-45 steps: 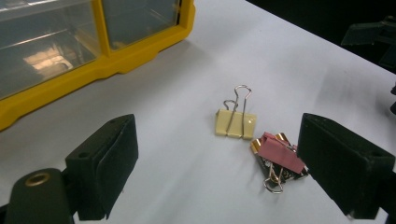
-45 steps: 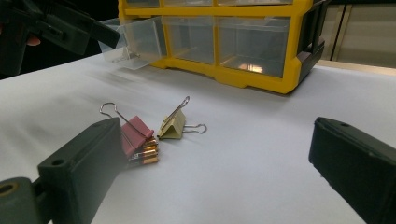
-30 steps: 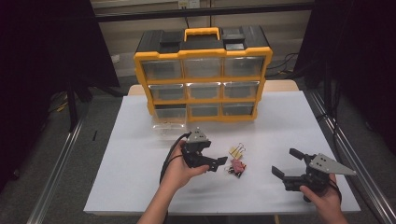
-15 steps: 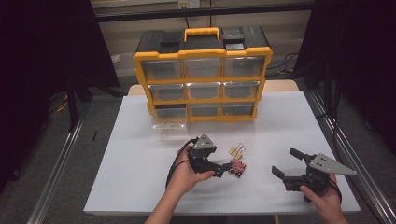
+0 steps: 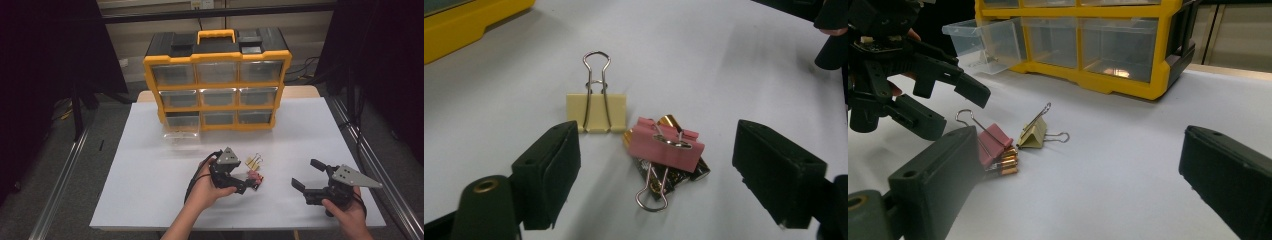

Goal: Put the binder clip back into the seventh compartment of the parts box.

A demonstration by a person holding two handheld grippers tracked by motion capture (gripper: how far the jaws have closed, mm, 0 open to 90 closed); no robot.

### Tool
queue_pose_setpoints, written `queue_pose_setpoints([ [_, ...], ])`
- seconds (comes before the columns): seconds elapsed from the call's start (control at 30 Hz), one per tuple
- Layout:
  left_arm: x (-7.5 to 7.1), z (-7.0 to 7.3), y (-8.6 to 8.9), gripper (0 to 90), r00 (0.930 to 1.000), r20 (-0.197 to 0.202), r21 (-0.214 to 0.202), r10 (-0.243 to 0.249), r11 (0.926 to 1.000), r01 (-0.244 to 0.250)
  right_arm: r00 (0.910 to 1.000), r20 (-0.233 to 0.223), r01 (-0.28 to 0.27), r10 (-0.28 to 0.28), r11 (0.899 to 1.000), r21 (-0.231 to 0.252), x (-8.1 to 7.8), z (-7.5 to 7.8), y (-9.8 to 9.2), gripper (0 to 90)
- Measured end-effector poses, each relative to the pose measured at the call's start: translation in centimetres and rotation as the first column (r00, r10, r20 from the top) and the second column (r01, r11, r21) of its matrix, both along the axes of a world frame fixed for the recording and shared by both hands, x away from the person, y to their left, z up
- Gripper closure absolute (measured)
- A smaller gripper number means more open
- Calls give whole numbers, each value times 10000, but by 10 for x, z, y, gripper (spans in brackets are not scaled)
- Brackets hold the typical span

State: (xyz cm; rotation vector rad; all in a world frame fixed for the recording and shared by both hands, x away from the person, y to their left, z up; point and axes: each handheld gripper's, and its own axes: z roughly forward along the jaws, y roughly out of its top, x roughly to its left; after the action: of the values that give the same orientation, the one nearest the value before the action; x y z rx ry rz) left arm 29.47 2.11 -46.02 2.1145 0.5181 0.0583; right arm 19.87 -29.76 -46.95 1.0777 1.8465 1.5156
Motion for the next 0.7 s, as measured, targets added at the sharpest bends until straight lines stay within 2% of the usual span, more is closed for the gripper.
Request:
queue_pose_setpoints([
  [0.03, 0, 1, -1, 206, 10000, -5, 140, -67, 9999, 67, 10000, -10, 13, -13, 10000, 3, 0, 0, 0, 26],
  [0.1, -1, 0, -3, 212, 9999, -70, -54, -132, 9999, 132, 10000, -6, -4, 4, 10000, -15, 0, 0, 0, 26],
  [0.17, -2, 0, -5, 218, 9999, -55, -43, -130, 9999, 130, 10000, -25, 56, -56, 10000, 38, 0, 0, 0, 26],
  [0.23, -2, 0, -6, 232, 9998, -17, 187, -181, 9997, 181, 10000, -27, 19, -19, 10000, -11, 0, -1, 0, 26],
  [0.3, -2, -2, -8, 251, 9996, 58, 90, -289, 9995, 288, 10000, -29, -9, 9, 10000, -19, 0, 0, 0, 26],
  [0.43, -2, -2, -8, 278, 9991, 90, 416, -422, 9983, 418, 9999, -62, 95, -95, 9999, 85, -1, 0, 1, 26],
  [0.47, -2, -4, -8, 283, 9988, 145, 258, -468, 9986, 465, 9999, -62, 99, -99, 9999, 88, -1, 0, 1, 25],
  [0.53, -2, -3, -9, 298, 9985, 148, 433, -522, 9977, 515, 10000, -35, 17, -17, 10000, -29, -1, -1, 0, 26],
  [0.57, -2, -4, -9, 301, 9981, 129, 348, -605, 9976, 600, 10000, -46, 27, -27, 10000, -16, -1, -1, 0, 26],
  [0.6, -2, -4, -9, 304, 9981, 188, 491, -595, 9971, 585, 10000, -48, -26, 26, 10000, -25, -1, -1, 0, 26],
  [0.63, -1, -6, -11, 307, 9977, 220, 324, -635, 9975, 628, 10000, -51, -3, 3, 10000, -28, -1, -1, 0, 25],
  [0.7, -1, -6, -11, 317, 9977, 227, 519, -640, 9967, 627, 10000, -32, -17, 17, 10000, -40, 0, -1, 0, 25],
])
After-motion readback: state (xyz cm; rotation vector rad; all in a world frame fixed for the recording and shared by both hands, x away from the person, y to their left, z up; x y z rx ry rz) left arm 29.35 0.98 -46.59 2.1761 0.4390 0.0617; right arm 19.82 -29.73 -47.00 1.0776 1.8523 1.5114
